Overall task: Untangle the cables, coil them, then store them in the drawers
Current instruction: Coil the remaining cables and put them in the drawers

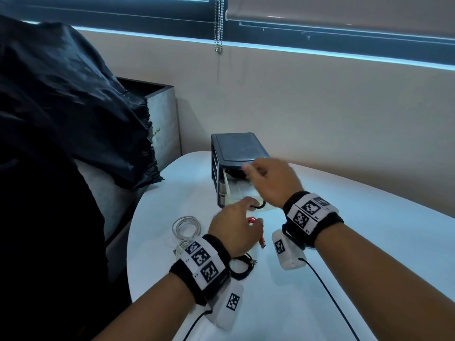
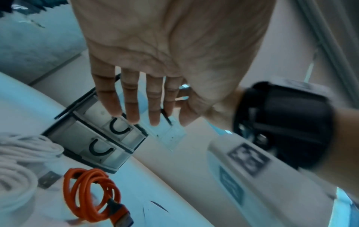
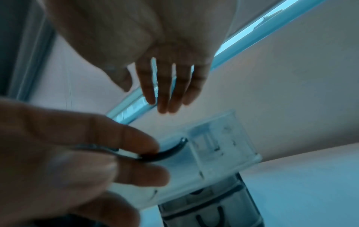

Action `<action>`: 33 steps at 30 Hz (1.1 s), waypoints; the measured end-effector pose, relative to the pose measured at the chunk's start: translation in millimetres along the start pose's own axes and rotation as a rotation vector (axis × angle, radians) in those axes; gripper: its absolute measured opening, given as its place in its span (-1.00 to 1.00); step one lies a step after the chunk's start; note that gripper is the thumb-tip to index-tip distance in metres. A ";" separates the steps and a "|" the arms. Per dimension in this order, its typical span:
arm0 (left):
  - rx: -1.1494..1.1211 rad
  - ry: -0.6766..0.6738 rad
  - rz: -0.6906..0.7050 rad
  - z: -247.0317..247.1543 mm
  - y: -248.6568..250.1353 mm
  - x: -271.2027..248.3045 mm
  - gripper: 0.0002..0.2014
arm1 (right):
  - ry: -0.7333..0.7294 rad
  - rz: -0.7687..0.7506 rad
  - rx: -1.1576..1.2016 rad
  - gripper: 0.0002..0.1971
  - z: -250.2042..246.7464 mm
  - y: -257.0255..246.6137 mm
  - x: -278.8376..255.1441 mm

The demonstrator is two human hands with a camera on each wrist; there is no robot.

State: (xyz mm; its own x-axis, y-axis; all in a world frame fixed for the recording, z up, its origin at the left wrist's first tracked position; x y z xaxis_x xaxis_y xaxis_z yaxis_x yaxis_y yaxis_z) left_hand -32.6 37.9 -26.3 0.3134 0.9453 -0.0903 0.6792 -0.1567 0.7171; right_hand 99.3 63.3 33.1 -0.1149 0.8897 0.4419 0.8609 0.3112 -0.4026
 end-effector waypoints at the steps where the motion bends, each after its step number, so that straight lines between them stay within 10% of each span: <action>1: -0.058 -0.041 -0.015 -0.9 -2.4 3.8 -0.65 | 0.190 0.021 0.017 -0.59 -4.9 0.1 -9.3; 5: -0.324 -0.185 -0.045 -3.0 -12.6 11.6 -0.63 | 0.473 0.119 0.126 -0.51 7.3 6.4 -75.4; 11: -0.364 -0.203 -0.055 1.0 -19.8 17.8 -0.61 | -0.190 0.078 -0.142 -0.88 66.4 32.6 -129.3; 18: -0.355 -0.022 -0.069 -7.0 -17.0 17.0 -0.81 | -0.653 0.186 -0.211 -0.51 88.0 48.5 -101.8; 26: -0.334 0.189 -0.057 -22.1 -23.9 26.9 -0.71 | -0.567 0.201 -0.269 -0.73 55.6 62.3 -129.2; 33: -0.234 0.169 -0.083 -14.8 -29.5 27.5 -0.71 | -0.088 0.403 -0.106 -0.84 -38.6 74.3 -122.3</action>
State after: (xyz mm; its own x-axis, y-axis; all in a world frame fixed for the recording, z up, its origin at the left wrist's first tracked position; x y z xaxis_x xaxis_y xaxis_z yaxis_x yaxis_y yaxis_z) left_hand -53.9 72.7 -39.7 0.1350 0.9894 -0.0534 0.5206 -0.0250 0.8535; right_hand 196.5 -35.3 -20.0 0.2038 0.9596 0.1941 0.8910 -0.0996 -0.4429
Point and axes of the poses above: each hand's wrist, its own x-axis towards the middle knuckle, its own z-axis out of the palm, y = z × x, the point moved 2 cm from there along x, towards the middle knuckle, and after that the axes turned 15 degrees about -z, right-handed, at the moved point
